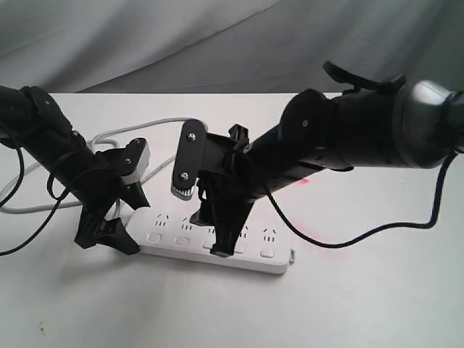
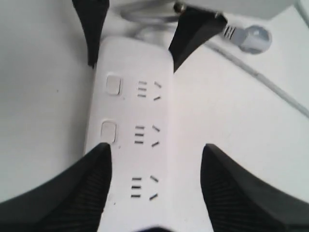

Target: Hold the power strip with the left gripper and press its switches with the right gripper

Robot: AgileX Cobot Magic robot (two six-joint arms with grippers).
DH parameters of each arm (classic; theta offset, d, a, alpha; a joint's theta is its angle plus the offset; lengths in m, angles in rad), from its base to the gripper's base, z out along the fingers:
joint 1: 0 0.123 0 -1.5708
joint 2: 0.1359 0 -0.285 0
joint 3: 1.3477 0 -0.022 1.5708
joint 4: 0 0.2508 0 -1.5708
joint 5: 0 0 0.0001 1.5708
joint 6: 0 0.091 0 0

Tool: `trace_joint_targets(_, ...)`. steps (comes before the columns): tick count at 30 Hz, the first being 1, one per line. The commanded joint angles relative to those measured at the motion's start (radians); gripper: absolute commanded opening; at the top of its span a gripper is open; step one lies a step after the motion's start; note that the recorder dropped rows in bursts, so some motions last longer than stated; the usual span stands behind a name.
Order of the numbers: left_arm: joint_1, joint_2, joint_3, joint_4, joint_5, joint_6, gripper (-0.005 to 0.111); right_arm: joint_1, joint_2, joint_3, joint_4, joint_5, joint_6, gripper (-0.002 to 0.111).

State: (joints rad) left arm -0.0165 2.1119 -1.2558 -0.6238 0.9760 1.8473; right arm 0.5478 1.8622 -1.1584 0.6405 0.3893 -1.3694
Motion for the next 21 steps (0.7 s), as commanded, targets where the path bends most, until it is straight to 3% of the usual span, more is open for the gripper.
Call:
trace_joint_targets(1,-0.007,-0.001,-0.003,-0.001,0.019,-0.013,0.053,-0.011,-0.005,0.075,-0.006,-0.069,-0.018,0.052)
trace_joint_targets(21,-0.007,-0.001,-0.003,-0.001,0.019,-0.013,0.053,0.011,0.102,0.075,0.039,-0.149,-0.012,0.052)
